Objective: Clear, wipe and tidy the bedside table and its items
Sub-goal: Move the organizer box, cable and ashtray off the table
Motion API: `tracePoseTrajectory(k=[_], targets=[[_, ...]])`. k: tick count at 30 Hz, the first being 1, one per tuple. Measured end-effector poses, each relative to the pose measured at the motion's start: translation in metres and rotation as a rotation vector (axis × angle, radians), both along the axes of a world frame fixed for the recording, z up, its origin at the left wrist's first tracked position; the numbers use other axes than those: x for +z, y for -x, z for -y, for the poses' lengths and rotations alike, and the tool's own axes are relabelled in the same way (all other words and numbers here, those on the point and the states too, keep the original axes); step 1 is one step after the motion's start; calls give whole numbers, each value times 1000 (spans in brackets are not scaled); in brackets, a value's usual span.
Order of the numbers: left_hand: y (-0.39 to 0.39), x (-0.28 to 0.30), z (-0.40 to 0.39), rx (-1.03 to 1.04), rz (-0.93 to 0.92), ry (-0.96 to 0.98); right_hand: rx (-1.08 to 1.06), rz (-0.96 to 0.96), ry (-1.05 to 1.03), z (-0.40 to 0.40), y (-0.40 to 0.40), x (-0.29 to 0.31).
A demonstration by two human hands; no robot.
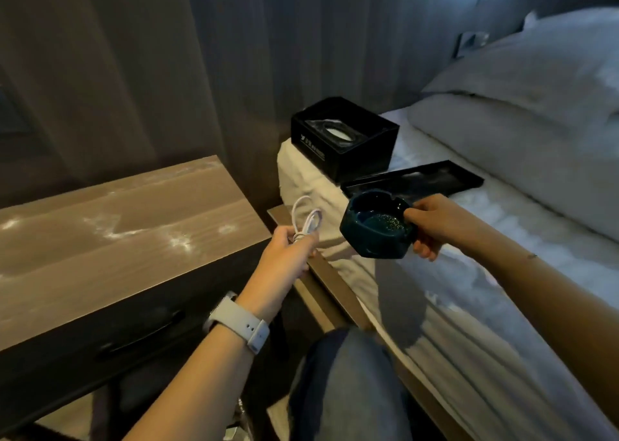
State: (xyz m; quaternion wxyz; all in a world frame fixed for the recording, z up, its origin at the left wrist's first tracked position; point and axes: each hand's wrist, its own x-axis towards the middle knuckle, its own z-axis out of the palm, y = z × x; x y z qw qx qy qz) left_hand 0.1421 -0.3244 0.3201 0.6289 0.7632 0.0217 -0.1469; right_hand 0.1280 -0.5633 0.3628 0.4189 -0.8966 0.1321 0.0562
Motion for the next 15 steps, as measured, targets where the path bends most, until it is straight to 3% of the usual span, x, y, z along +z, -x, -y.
tracePoseTrajectory(k=[5, 15], targets=[[-27, 4, 86, -75, -50, 115, -170, 15, 10, 78, -6, -8], [-47, -6, 205, -102, -112, 148, -363, 13, -43, 185, -35, -26]])
